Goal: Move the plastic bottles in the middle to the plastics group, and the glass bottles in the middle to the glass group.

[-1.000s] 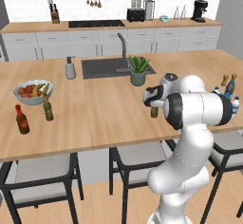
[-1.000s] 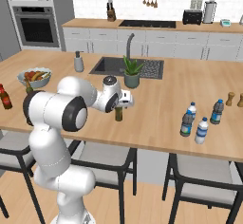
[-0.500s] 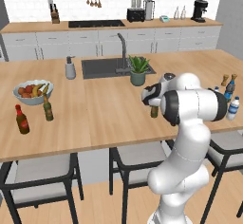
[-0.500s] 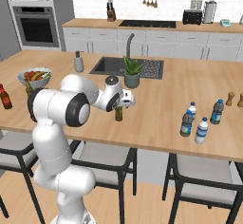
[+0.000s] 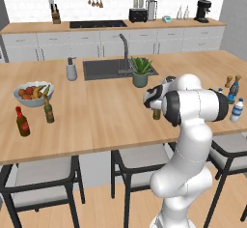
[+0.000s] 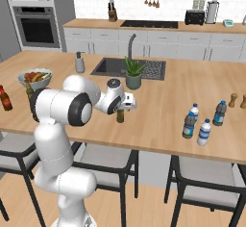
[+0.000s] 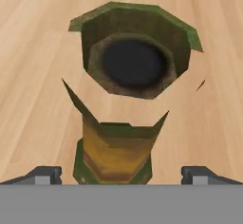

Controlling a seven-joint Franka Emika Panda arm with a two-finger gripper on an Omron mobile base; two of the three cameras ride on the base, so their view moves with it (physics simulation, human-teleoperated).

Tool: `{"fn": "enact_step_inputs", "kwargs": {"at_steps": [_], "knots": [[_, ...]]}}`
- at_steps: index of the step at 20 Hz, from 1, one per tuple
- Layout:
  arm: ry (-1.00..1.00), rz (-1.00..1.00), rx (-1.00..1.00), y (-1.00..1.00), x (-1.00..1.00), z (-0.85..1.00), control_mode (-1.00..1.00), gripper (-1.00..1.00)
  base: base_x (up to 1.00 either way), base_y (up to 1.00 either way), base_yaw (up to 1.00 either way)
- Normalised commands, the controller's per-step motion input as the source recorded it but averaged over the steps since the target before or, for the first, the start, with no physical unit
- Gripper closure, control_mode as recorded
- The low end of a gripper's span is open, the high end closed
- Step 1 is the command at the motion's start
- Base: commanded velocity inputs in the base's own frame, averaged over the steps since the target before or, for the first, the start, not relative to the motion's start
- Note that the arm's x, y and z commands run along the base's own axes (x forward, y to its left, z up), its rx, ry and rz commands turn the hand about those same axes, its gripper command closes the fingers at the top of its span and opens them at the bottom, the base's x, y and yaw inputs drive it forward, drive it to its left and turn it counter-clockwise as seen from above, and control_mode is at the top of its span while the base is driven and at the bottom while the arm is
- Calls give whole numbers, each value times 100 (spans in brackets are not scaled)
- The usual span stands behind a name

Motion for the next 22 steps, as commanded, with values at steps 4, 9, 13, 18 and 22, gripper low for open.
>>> {"fn": "enact_step_inputs", "kwargs": {"at_steps": [4, 9, 13, 18, 22], "knots": [[0, 0, 0, 0, 5, -2, -100, -100, 0, 0, 0], [0, 0, 0, 0, 0, 0, -100, 100, 0, 0, 0], [0, 0, 0, 1, 0, 0, -100, 100, 0, 0, 0], [-6, 6, 0, 21, -2, 20, -100, 100, 0, 0, 0], [-5, 20, 0, 71, -11, 44, -100, 100, 0, 0, 0]]}}
